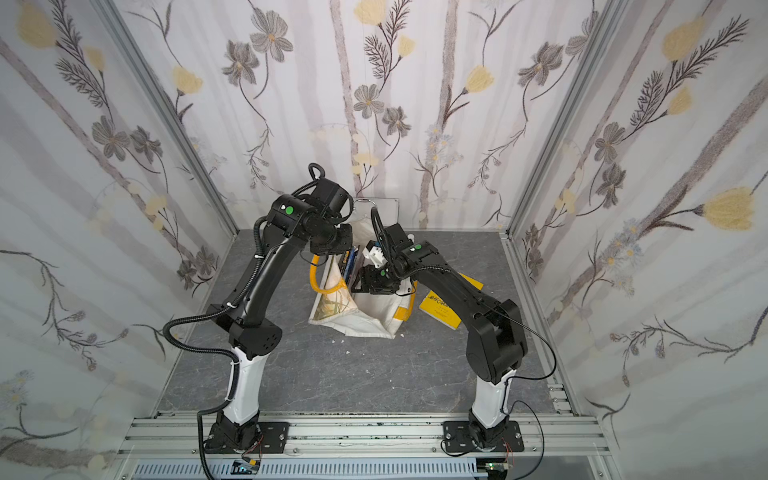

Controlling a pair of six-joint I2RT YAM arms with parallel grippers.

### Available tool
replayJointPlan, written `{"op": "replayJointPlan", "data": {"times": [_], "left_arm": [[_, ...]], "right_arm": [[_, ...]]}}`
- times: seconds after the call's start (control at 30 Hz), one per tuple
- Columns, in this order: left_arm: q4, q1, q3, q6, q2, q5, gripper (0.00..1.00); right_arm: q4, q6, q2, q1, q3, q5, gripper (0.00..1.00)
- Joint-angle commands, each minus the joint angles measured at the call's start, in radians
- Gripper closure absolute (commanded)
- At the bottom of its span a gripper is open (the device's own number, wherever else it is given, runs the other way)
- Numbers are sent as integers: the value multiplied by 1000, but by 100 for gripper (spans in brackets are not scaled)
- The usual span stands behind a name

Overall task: Take out the books from the canvas bag
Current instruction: Adjust the canvas bag at the center of the board.

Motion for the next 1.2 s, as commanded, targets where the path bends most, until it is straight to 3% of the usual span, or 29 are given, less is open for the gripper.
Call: {"op": "replayJointPlan", "data": {"times": [0.0,0.13,0.37,0.5,0.73,0.9,1.03,1.17], "left_arm": [[121,-3,-167,109,-45,94,100],[296,13,-324,102,-102,182,100],[339,12,-347,87,-100,210,100],[346,13,-333,79,-112,165,100],[292,-16,-269,99,-127,142,100],[351,-17,-322,94,-178,165,100],[302,-19,-274,106,-179,18,100],[256,-18,-217,158,-157,-72,100]], "right_arm": [[84,99,12,-16,-38,-15,34],[130,161,-24,-41,-86,20,37],[155,141,-71,-51,-133,45,38],[185,132,-60,-51,-168,65,39],[227,156,48,-51,-77,62,50],[263,151,66,-43,-77,44,45],[265,75,-1,-19,-157,35,33],[320,73,-125,-19,-294,19,31]]}}
